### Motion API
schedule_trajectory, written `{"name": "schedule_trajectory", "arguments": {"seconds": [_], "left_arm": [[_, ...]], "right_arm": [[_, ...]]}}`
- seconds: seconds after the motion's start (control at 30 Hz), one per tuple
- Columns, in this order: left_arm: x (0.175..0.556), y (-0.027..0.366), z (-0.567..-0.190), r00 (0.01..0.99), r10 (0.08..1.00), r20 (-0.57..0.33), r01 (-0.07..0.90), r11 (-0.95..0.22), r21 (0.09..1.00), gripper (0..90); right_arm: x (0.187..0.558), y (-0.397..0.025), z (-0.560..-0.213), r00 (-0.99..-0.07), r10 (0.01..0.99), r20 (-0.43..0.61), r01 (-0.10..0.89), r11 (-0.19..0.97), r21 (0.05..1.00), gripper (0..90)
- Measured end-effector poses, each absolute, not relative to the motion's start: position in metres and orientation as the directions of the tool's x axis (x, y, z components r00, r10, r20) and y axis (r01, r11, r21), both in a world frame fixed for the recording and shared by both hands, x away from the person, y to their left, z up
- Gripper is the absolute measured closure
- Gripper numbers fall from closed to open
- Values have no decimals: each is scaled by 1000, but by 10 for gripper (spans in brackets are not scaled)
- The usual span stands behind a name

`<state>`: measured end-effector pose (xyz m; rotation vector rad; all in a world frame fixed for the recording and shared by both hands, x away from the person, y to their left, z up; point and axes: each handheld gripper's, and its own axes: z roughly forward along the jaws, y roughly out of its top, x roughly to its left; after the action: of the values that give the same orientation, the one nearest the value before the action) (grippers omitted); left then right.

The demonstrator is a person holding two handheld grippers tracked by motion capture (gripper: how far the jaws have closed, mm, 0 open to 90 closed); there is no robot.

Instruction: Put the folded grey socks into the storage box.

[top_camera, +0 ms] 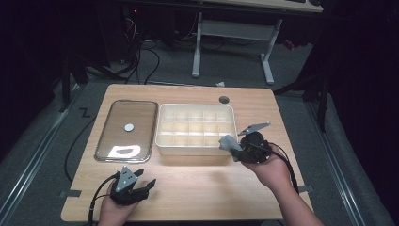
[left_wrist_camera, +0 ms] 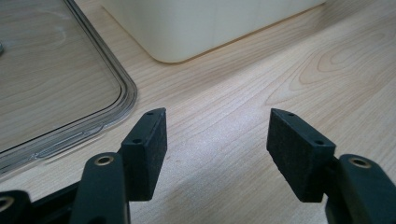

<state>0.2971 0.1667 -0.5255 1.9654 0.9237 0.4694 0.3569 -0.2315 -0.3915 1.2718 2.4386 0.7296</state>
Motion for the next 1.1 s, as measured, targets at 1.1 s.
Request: {"name": "schedule_trajectory", "arguments": {"seconds": [1.1], "left_arm": [[297,169,-525,650,759,-40,419,-315,851,389]], "right_arm": [[453,-200,-417,-512,852,-103,815,521,253,697]]}}
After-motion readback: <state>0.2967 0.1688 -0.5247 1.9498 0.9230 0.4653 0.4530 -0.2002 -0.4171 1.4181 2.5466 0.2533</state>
